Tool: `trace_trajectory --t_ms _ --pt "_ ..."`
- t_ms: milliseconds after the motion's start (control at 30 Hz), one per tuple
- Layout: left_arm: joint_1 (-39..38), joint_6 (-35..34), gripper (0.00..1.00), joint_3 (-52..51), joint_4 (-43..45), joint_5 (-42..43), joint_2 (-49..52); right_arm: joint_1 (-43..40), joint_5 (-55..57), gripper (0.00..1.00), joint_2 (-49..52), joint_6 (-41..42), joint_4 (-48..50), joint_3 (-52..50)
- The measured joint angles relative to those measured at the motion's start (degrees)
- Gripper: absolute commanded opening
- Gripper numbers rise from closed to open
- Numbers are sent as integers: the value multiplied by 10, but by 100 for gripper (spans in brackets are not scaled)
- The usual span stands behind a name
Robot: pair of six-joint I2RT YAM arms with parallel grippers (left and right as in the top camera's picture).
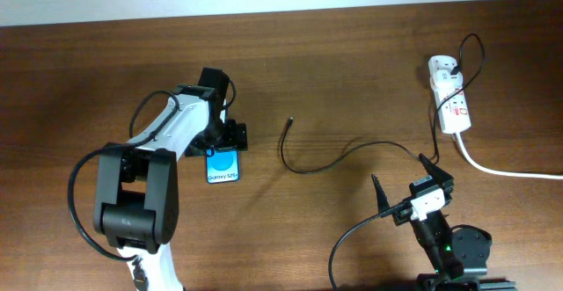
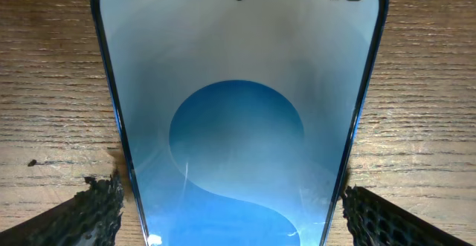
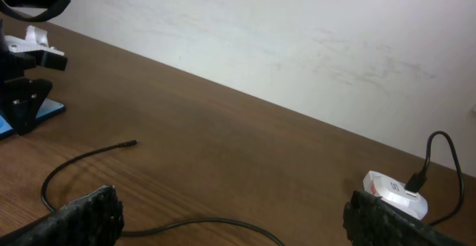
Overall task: Plug charger to phone and switch on socket
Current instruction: 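Lower the left gripper onto the phone's top edge, then close the left gripper on the phone and lift it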
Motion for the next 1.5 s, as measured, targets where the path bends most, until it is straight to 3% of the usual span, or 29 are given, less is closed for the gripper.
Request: trace_trajectory --t_ms 367,633,1067,1500 --pt "-4 -3 100 2 4 -7 10 0 0 99 0 0 0 0" --pt "-9 -4 88 17 4 -13 21 0 0 99 0 0 0 0" --pt "-9 -4 84 19 5 -13 22 0 0 99 0 0 0 0" --pt "-10 -4 84 96 -70 -2 64 0 0 99 0 0 0 0"
